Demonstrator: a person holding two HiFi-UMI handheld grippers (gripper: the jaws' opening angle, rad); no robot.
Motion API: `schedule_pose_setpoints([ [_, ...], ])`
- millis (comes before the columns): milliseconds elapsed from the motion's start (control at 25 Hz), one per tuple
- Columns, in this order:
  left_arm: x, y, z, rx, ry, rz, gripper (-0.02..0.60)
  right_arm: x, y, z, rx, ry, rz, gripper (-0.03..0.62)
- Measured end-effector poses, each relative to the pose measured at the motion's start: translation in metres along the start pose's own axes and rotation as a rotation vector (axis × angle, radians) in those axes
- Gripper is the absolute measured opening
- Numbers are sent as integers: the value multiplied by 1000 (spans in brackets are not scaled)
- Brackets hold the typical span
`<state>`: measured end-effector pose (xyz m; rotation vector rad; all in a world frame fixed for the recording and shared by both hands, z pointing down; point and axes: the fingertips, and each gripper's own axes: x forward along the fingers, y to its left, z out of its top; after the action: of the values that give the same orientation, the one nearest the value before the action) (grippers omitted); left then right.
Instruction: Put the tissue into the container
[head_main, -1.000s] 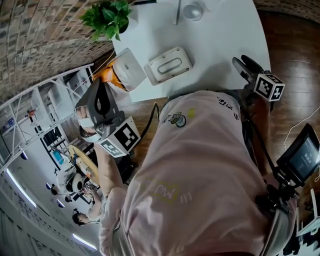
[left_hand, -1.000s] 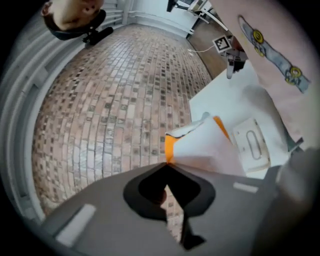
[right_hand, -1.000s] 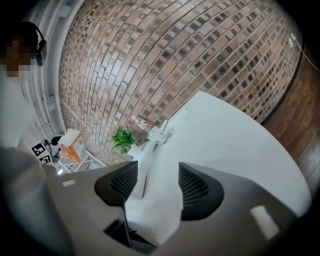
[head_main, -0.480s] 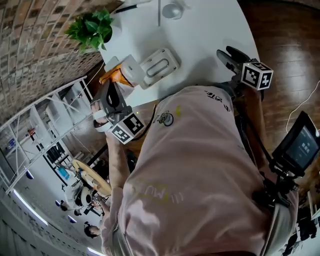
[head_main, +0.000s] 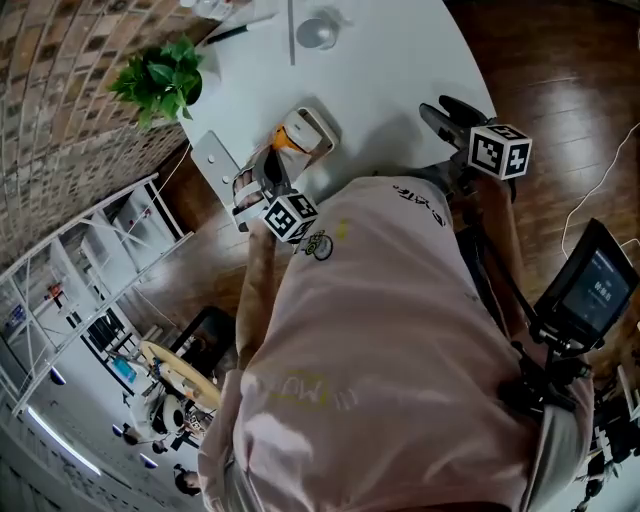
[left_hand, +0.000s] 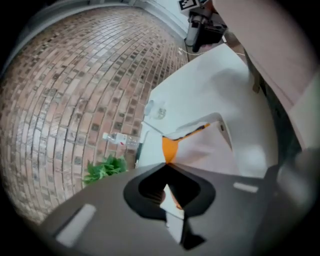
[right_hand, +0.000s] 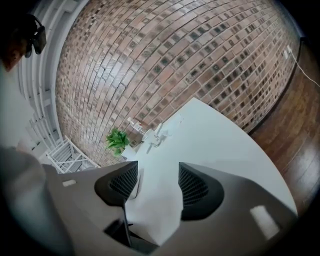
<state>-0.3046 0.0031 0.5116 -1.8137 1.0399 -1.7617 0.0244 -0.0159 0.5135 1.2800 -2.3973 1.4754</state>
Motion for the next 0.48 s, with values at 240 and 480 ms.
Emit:
schedule_pose_setpoints([
  [240,26,-43,12,62,-6,-94,3,2,5,-6,-26,33,12,256],
  [480,7,-8,16,124,3,57,53,1,18,-6,-41,21,82,258],
])
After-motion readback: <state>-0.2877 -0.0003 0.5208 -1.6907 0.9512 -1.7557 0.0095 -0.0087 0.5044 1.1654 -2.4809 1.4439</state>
